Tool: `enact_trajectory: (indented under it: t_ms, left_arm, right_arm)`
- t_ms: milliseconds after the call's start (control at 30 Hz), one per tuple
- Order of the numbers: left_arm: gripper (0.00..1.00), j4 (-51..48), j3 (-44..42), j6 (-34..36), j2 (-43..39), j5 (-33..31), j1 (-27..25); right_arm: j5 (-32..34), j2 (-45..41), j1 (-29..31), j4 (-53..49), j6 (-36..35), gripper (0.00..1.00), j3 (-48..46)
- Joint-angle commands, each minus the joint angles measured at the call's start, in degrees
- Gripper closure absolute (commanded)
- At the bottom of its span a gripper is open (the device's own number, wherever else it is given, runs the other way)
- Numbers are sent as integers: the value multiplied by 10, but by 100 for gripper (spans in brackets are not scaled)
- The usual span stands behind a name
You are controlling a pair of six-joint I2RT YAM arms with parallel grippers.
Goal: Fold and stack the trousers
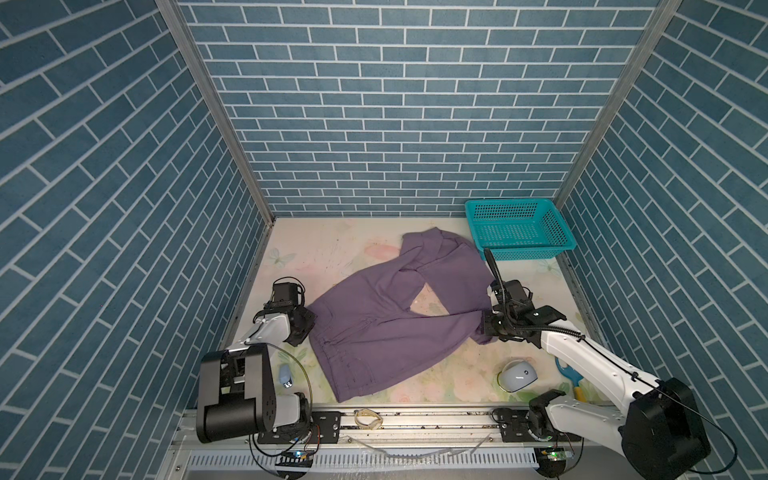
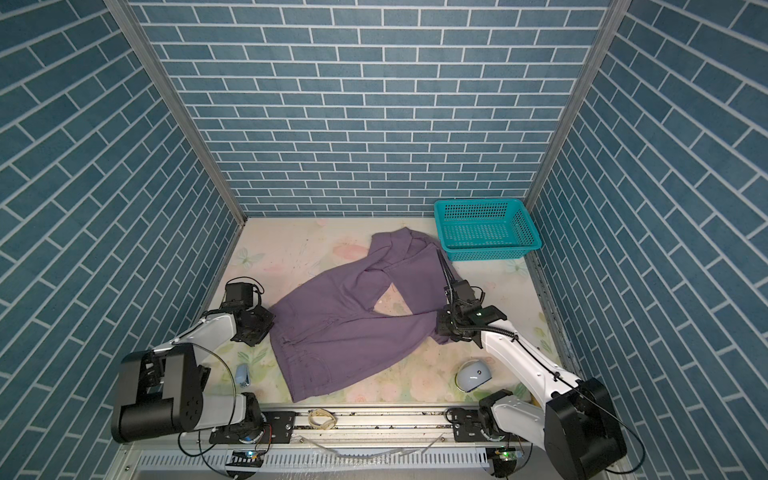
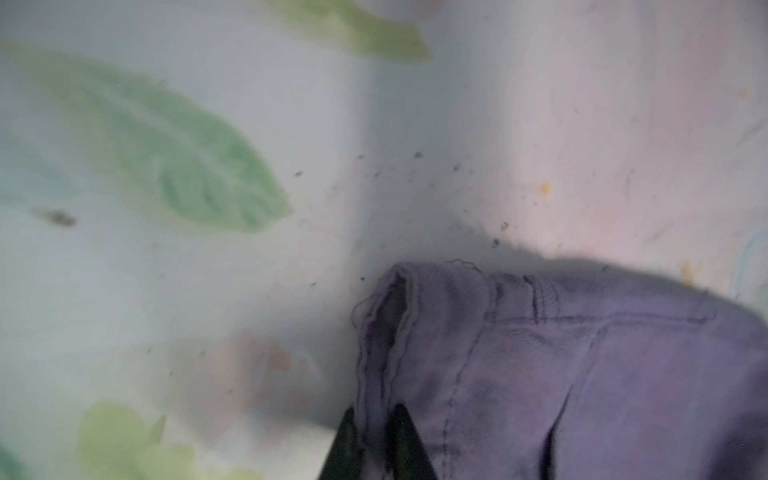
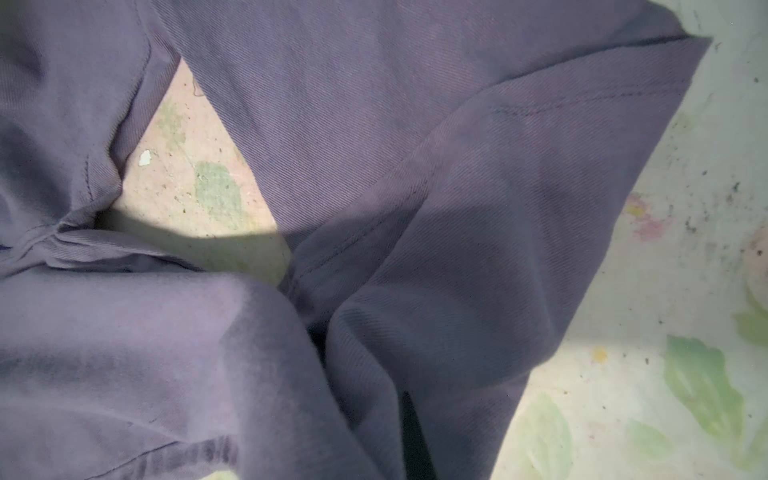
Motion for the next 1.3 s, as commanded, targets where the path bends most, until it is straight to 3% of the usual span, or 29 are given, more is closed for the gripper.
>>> enact_trajectory:
  t_ms: [0,267,500,533,633,700,767,800,1000,1133,1267]
  left_arm:
    - [100,9,27,12,36,-13,-2]
    - [100,-51,223,50,179,-36,20]
    - [100,-195,442,99,239,-96,75]
    - [100,-210,462,101,240,-105,83]
    - [98,-236,503,111,241,-114,99]
    - [81,-250,517,114,239,-116,103]
    - [65,-244,507,112,223,-109,102]
    - [59,-233,493,111,209,-100,100]
    - [39,-220,419,131,126,-85,63]
    - [38,-180,326,122,58,-60,23]
    - [48,-141,234,88,-2,-44,-13]
  right_arm:
    - [28,13,25,-8,33,100,36]
    - [43,81,117,9,35,100,79]
    - [34,195,230,50,-1,100,158]
    - [22,221,246,53,-15,96,179]
    - [-19,288,289,57,-45,68,235]
    - [-39,314,302,57,-52,58,264]
    - [-37,318,310,41,-62,43,282]
    - [-32,311,309,36,-63,39,282]
    - [1,214,246,-13,-76,31,237]
    - [7,109,149,-49,-60,31,171]
    - [33,52,62,-93,-46,35,119]
